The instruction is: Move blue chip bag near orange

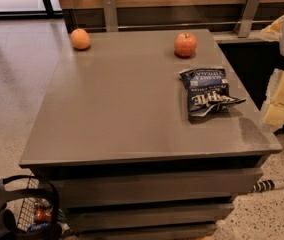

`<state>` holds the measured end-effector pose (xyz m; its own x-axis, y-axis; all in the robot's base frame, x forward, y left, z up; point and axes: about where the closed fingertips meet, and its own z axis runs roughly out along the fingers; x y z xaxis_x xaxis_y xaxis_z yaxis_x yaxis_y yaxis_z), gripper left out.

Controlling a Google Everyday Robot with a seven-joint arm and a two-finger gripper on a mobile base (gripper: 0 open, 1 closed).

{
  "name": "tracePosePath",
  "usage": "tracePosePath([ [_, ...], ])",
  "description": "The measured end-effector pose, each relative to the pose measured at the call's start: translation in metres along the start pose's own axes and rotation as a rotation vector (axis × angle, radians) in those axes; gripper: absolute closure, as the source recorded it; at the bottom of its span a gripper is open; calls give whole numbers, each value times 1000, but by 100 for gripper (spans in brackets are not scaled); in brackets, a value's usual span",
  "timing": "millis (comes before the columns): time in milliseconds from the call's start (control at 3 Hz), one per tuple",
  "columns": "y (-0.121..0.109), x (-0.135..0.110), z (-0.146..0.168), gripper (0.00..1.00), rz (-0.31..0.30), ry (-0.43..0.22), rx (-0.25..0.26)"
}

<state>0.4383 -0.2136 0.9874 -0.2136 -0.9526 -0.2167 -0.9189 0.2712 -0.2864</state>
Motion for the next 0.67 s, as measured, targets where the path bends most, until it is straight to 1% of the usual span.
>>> tracePosePath([
  [333,0,0,0,0,0,0,0],
  [667,-15,0,3,0,43,17,6],
])
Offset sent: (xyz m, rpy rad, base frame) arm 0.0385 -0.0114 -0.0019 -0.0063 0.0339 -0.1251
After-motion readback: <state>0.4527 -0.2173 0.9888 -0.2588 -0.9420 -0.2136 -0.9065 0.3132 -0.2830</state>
